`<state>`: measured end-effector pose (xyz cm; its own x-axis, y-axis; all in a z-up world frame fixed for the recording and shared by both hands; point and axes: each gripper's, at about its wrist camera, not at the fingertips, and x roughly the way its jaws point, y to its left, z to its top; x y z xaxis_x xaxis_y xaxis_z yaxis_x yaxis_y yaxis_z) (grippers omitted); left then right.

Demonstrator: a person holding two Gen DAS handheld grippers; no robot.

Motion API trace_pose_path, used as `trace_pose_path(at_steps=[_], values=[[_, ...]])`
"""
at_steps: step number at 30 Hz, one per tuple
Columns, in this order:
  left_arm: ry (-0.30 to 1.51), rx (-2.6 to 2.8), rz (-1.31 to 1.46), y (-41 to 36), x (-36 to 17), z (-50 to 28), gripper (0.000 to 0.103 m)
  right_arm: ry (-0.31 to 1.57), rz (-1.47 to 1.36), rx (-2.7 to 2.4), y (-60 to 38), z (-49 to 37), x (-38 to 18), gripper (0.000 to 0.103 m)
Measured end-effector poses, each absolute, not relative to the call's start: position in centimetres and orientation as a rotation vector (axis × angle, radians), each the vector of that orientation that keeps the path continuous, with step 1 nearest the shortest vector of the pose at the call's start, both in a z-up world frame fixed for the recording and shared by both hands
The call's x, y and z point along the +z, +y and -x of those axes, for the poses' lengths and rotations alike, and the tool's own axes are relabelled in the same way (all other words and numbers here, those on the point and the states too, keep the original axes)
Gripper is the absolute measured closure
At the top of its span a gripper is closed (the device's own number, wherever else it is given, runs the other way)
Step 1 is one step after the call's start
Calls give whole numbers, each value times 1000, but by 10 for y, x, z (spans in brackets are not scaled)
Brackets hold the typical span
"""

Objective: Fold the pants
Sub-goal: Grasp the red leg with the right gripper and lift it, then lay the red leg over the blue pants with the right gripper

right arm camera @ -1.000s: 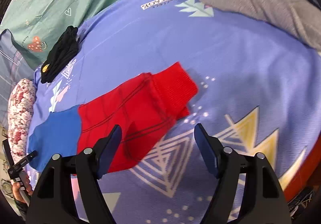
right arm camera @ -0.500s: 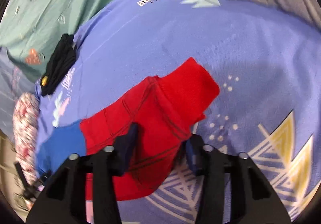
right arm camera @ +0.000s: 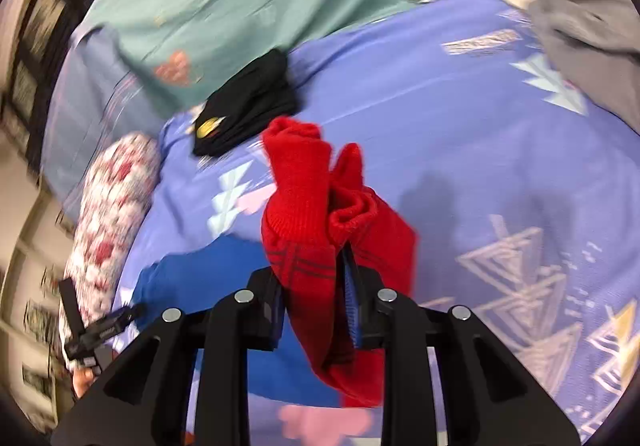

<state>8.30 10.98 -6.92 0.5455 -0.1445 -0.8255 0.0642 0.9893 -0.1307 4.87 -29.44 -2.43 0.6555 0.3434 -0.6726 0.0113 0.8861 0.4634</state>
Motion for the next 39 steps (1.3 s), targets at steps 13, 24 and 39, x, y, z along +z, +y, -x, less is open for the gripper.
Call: trace_pose_path(at_steps=[13,24,39], values=[[1001,-78,126,142,-74,-74,2,1153,-338,478,-151,-109,-110,39],[977,-160,36,88,-62,-81,2,951,-327,130,-271,-89,-67,40],[1022,-269,-5,16,-59,-98,2,1076,-130,127,-273,-105,-110,70]])
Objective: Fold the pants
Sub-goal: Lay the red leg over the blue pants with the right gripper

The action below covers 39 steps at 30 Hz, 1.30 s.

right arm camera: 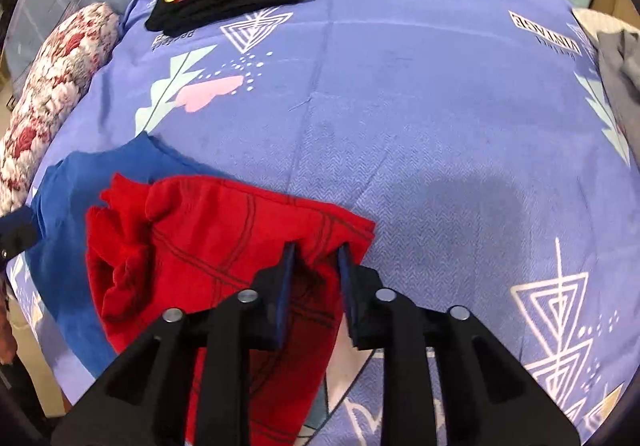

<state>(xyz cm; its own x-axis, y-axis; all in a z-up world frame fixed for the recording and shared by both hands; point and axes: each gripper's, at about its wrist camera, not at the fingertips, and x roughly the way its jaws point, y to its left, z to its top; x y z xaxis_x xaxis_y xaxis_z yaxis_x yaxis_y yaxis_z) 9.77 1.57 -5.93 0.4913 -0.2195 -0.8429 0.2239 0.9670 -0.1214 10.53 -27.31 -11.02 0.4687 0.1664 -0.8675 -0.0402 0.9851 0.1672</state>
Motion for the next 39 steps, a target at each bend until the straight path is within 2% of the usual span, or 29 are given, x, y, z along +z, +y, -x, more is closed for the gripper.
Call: trace_pose_path(at_steps=[6,9,13,20,22,23,26,29,31,34,39], values=[[1024,-325,-59,-18,-62,-100,2,1034,-164,240,-278,-50,-95,69],[1029,-352,-63,-35,-67,-105,2,1063,-76,252,-265,-34,-102,69],[1069,-392,5,-47,-77,-116,2,1086,-51,237,-268,-35,-110,59],[1099,-361,-30,-55,-90,-119,2,935,-117,251,-280,-53,-75,59],[1120,-350,-32,-55,-97,-120,2,924,-164,286,-278,-68,-80,71],[1141,-344,-32,-56,-102,-121,2,945,-174,293,-275,-78,-87,83],[1169,-335,-27,-54,-114,-123,2,1056,-173,235,-272,-98,-113,87],[1188,-321,-30,-51,-123,-126,2,1051,-171,241,-270,-97,-112,82],[1196,-331,-16,-48,-120,-126,2,1046,-231,268,-275,-92,-107,72],[1153,-350,-6,-31,-101,-123,2,994,-251,282,-281,-77,-93,71],[1056,-267,85,40,-70,-113,2,938,-341,297,-291,-61,-81,62]])
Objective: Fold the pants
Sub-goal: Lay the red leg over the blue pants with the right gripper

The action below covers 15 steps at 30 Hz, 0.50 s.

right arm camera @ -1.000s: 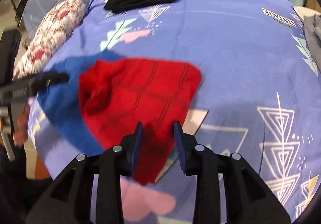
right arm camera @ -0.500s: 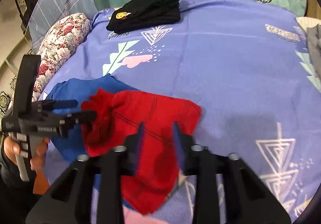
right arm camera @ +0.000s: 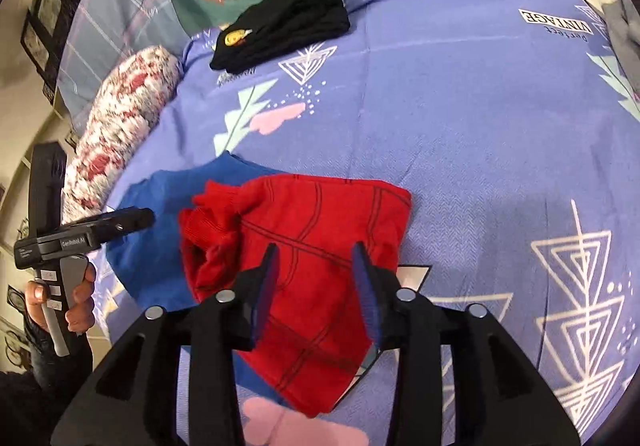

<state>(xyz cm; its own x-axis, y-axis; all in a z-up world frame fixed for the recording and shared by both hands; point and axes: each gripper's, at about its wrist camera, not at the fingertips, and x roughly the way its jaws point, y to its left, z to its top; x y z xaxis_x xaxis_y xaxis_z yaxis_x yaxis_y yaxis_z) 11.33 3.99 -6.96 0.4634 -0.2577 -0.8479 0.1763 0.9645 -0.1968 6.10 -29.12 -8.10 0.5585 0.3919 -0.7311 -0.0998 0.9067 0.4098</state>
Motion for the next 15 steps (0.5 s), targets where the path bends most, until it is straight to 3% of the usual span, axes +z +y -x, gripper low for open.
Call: trace_pose_path(at_steps=[9,15], values=[[1053,-87,329,164,-72,-87,2,963,-341,304,-281,-59,-87,55],[1092,-77,495,203,-92,-83,2,959,-357,291,-272,-66,-86,46]])
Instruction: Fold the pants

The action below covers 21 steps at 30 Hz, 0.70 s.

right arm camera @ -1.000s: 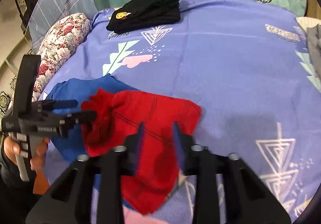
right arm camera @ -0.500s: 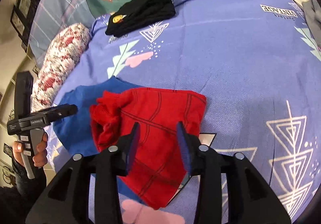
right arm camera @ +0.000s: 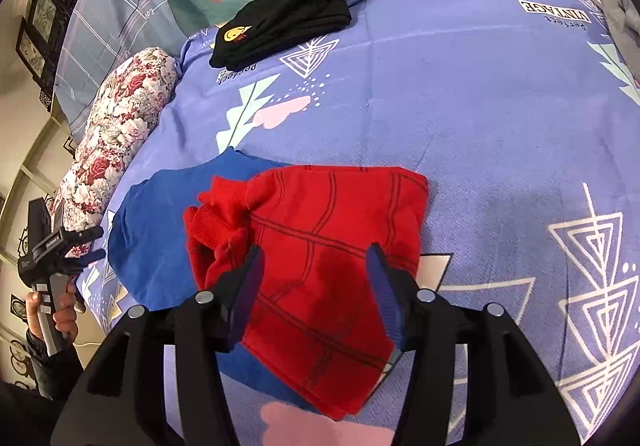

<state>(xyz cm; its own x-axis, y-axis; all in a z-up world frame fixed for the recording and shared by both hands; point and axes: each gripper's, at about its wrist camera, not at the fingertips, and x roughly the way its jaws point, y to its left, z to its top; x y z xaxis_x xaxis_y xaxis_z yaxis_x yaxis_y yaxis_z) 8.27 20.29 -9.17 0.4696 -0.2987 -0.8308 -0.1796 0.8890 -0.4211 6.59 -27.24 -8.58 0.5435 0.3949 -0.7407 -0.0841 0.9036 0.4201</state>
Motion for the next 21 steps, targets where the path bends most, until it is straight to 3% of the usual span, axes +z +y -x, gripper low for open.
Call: trace_pose_path(at_steps=[4,8,15,16,18,21], values=[[1111,-130,558,207,-102,-87,4,966,-336,290,-264,-69,-85,44],[1149,-175,630,207,-119,-99,13,971,-334,285,-259,-72,-84,44],[1139,-184,618,198,-125,-122,15,971,-317,292,-252,-73,-82,44],[1137,-167,598,197,-124,-124,17,972,-317,289,-252,-73,-83,44],[1131,-99,502,190,-123,-130,49,972,-324,286,-253,-72,-83,44],[1110,-70,412,178,-120,-130,57,964,-331,285,-254,-70,-82,44]])
